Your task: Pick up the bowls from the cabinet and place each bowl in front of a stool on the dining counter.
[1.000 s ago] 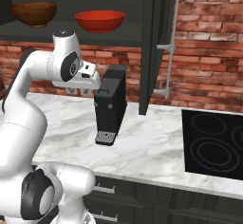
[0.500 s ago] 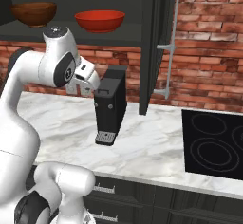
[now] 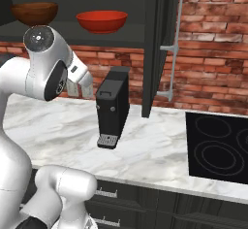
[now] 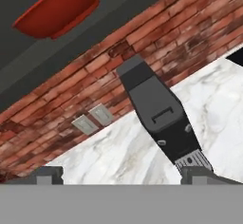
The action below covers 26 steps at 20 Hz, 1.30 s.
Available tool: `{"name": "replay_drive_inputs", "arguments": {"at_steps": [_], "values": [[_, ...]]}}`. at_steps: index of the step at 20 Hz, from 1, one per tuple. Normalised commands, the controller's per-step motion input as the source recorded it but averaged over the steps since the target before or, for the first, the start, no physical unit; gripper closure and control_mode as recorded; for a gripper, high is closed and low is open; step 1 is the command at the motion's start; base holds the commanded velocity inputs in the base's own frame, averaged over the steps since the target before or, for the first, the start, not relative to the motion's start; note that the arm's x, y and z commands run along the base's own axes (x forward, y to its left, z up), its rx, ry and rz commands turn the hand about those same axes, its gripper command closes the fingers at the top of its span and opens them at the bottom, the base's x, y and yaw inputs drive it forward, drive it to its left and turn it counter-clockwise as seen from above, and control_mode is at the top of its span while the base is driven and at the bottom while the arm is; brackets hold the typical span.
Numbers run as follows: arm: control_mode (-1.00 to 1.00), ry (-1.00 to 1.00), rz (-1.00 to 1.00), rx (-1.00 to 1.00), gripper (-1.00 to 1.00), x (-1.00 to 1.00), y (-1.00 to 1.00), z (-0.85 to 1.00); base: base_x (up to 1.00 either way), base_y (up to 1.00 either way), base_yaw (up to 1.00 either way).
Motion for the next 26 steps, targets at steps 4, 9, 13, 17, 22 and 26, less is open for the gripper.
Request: {"name": "replay_drive_inputs", "arguments": {"at_steps": [4,9,13,17,22,26], "values": [[-1.0,0.0,0.0,0.05,-1.0,-0.12,-0.07,1.0,0.0,0.0,0.0],[-1.0,0.07,0.03,0.0,-1.0,0.06,0.04,0.66,0.0,0.0,0.0],[-1.0,0.0,0.0,0.07,-1.0,0.69,-0.01,0.04,0.0,0.0,0.0],[-1.0,0.0,0.0,0.09,-1.0,0.81,-0.12,0.0,0.0,0.0,0.0],[-1.0,-0.01,0.0,0.02,-1.0,0.5,-0.02,0.13,0.0,0.0,0.0],[-1.0,0.0,0.0,0.0,-1.0,0.61,0.0,0.14,0.0,0.0,0.0]]}}
